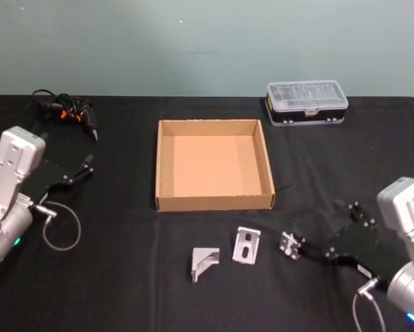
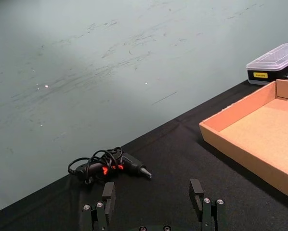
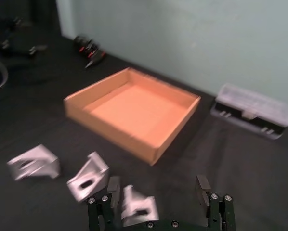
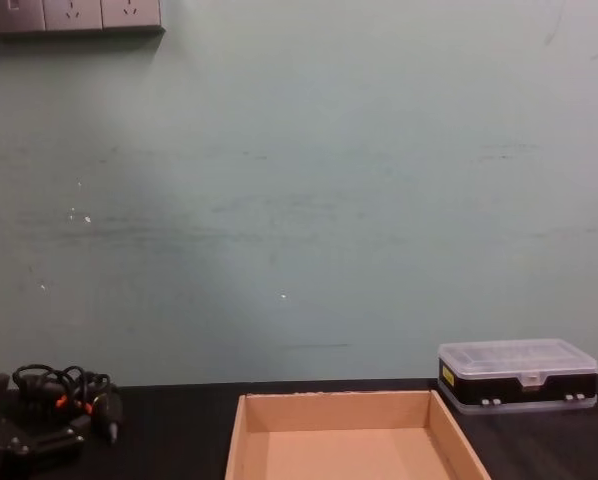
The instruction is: Use one hand to pick up the angle iron from the table and place it into the box.
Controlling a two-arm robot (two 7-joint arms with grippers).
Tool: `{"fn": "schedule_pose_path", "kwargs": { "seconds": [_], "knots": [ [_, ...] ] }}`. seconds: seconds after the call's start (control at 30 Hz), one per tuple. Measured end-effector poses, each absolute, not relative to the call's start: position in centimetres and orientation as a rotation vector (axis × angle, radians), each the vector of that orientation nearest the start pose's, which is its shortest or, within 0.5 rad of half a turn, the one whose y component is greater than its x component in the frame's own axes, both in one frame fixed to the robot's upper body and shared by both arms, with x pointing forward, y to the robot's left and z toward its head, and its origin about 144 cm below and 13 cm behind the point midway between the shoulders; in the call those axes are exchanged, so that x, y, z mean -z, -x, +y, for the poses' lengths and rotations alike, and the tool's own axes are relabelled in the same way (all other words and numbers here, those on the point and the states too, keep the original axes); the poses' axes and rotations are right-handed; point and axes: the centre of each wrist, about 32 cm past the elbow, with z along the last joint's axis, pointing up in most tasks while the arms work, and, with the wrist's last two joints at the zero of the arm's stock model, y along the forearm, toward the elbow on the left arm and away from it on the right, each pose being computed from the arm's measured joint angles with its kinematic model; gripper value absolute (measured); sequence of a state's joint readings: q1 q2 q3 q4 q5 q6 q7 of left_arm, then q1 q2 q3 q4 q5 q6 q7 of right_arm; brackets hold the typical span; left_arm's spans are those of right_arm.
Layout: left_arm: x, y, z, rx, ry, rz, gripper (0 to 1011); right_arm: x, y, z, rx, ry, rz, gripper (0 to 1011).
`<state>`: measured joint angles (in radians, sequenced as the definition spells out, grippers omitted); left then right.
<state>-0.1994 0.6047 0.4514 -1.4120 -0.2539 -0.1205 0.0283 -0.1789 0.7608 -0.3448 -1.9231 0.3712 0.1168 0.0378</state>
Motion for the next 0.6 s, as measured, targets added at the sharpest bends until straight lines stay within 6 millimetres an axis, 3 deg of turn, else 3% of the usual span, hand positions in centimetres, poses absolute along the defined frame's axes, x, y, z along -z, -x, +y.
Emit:
{"fn": "schedule_pose_path", "kwargs": {
  "seconds": [0.23,0.6],
  "knots": [
    [-114.0,-48.9,31.0,-1.248,-0.304,-0.285,1011,-118.6,-38.2,-26.7,1.007,0.468,-0.021,1002],
    [-114.0,-48.9,31.0,-1.248,-0.304,-0.285,1011,-117.7,-40.3,-25.7,1.048,0.53,0.064,1002]
  ]
}}
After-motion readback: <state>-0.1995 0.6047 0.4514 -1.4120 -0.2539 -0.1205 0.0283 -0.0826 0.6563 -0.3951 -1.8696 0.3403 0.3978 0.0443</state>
